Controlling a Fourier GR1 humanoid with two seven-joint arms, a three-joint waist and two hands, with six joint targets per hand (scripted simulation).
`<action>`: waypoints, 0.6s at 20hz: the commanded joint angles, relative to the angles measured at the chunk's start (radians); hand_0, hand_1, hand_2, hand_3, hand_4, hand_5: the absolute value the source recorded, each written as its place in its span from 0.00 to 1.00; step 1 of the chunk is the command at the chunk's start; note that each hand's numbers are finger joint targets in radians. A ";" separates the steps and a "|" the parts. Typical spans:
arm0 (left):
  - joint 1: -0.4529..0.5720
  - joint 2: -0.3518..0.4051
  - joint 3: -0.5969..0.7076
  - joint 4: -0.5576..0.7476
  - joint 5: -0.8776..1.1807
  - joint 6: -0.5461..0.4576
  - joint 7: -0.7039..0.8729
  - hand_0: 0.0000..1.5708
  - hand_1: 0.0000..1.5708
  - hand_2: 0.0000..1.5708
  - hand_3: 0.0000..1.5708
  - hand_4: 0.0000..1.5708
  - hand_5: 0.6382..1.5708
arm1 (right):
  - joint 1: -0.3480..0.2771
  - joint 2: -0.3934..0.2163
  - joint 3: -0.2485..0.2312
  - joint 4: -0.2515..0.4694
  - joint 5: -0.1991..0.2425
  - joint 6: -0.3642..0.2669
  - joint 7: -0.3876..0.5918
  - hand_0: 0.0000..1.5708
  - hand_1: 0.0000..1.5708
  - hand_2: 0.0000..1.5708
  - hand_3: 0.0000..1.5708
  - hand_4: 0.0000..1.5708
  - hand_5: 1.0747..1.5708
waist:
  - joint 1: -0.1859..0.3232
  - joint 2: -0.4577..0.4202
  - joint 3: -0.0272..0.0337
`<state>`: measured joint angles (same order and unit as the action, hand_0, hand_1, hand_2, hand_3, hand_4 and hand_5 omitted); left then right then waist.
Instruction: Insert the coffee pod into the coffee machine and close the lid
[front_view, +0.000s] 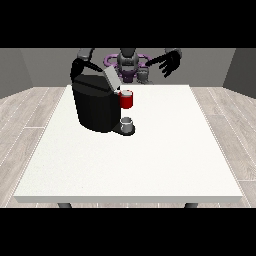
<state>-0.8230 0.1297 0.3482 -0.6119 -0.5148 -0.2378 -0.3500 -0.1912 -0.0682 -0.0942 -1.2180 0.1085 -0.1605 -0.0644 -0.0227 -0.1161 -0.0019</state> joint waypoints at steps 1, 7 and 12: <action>0.141 -0.093 0.054 0.035 0.089 -0.038 0.003 0.00 0.00 0.00 0.00 0.25 1.00 | 0.012 -0.001 0.012 -0.041 -0.052 0.082 0.012 0.00 0.00 0.00 0.00 0.00 1.00 | 0.080 -0.141 0.0012; 0.268 -0.119 0.019 -0.003 0.093 -0.056 0.013 0.00 0.00 0.00 0.00 0.28 1.00 | -0.026 -0.053 0.036 -0.092 -0.032 0.119 0.081 0.00 0.00 0.00 0.00 0.12 1.00 | 0.144 -0.209 0.0020; 0.314 -0.129 -0.024 -0.097 0.145 -0.036 0.040 0.00 0.00 0.00 0.00 0.26 1.00 | -0.097 -0.105 0.031 -0.097 -0.026 0.161 0.114 0.00 0.00 0.00 0.00 0.05 1.00 | 0.167 -0.169 0.0021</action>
<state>-0.5634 0.0152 0.3491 -0.6529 -0.3942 -0.2893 -0.3249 -0.2551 -0.1488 -0.0682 -1.3042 0.0765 -0.0226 0.0236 0.1200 -0.2935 -0.0001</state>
